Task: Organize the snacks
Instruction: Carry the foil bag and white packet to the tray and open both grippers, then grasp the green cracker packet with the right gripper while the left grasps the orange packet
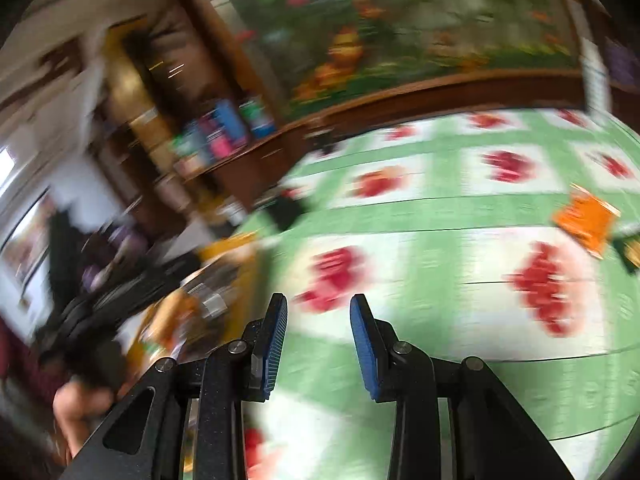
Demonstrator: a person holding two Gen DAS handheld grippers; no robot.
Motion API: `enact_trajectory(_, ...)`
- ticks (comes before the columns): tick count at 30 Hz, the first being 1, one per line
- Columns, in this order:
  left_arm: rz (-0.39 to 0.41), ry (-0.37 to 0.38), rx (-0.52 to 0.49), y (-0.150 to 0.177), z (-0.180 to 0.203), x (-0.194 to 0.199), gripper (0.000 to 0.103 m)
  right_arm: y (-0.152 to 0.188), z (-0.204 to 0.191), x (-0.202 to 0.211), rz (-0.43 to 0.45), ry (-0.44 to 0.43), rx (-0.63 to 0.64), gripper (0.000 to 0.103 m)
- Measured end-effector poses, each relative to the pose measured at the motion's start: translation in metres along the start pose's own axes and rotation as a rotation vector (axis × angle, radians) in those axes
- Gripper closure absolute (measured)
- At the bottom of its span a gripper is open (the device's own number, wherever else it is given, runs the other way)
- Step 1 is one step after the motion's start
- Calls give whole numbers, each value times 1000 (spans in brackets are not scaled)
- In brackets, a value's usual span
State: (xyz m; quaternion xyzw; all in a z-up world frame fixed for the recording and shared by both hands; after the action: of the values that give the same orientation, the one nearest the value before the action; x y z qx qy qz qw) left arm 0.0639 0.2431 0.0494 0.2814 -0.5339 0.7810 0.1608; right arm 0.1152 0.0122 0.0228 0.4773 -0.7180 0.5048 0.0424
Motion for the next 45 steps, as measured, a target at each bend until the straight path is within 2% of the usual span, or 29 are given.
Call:
enact_trajectory(5,-10,46,-12,4,25,9,35,-24,76,2,-3,178,-191,67)
enact_trajectory(9,-30,91,-106,10,64,20,34,-45,136,22,26,329,-270,68)
enact_trajectory(14,-77,138,-210,26,115,25,33,-72,211,32,10,594,-188,68)
enact_trajectory(17,-118,163,-252,39,142,18,33,-77,236,32,15,641,-170,68)
enact_trajectory(22,-173,170,-294,53,173,11,33,-75,228,22,-50,748,-30,67)
enact_trajectory(24,-190,176,-312,54,184,9,33,-70,221,21,-91,745,1,67)
enact_trajectory(27,-209,169,-348,53,199,3,33,-53,204,31,-156,643,-30,65)
enact_trajectory(29,-225,161,-362,49,209,-4,33,-37,183,35,-208,524,-24,64)
enact_trajectory(31,-250,174,-357,47,220,-13,28,-27,169,48,-218,336,-90,65)
enact_trajectory(32,-262,180,-350,46,225,-19,26,-32,171,64,-165,292,-146,65)
enact_trajectory(33,-273,188,-347,45,233,-27,22,-40,173,79,-101,286,-155,65)
enact_trajectory(35,-299,195,-379,43,255,-46,20,-59,183,114,45,322,-163,60)
enact_trajectory(36,-307,196,-403,43,265,-55,20,-63,191,125,86,335,-200,59)
enact_trajectory(40,-364,185,-533,45,312,-104,19,-58,224,142,121,272,-417,59)
enact_trajectory(42,-368,153,-591,46,334,-126,19,-58,232,148,135,260,-460,59)
enact_trajectory(45,-367,169,-632,48,359,-149,19,-55,235,164,180,281,-494,59)
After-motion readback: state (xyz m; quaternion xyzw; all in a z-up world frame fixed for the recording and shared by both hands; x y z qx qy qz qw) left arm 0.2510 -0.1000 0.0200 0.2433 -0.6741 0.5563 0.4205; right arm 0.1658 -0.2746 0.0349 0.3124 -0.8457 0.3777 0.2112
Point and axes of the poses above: each gripper's, at about its wrist camera, not at the fingertips, and x roughly against the way its jaws point, z to its right, y to its underside, the point moved 5 cm from there along -x, roughly the way its jaws point, and after that the axes turned 3 degrees about -x, right-handed, at the moved point
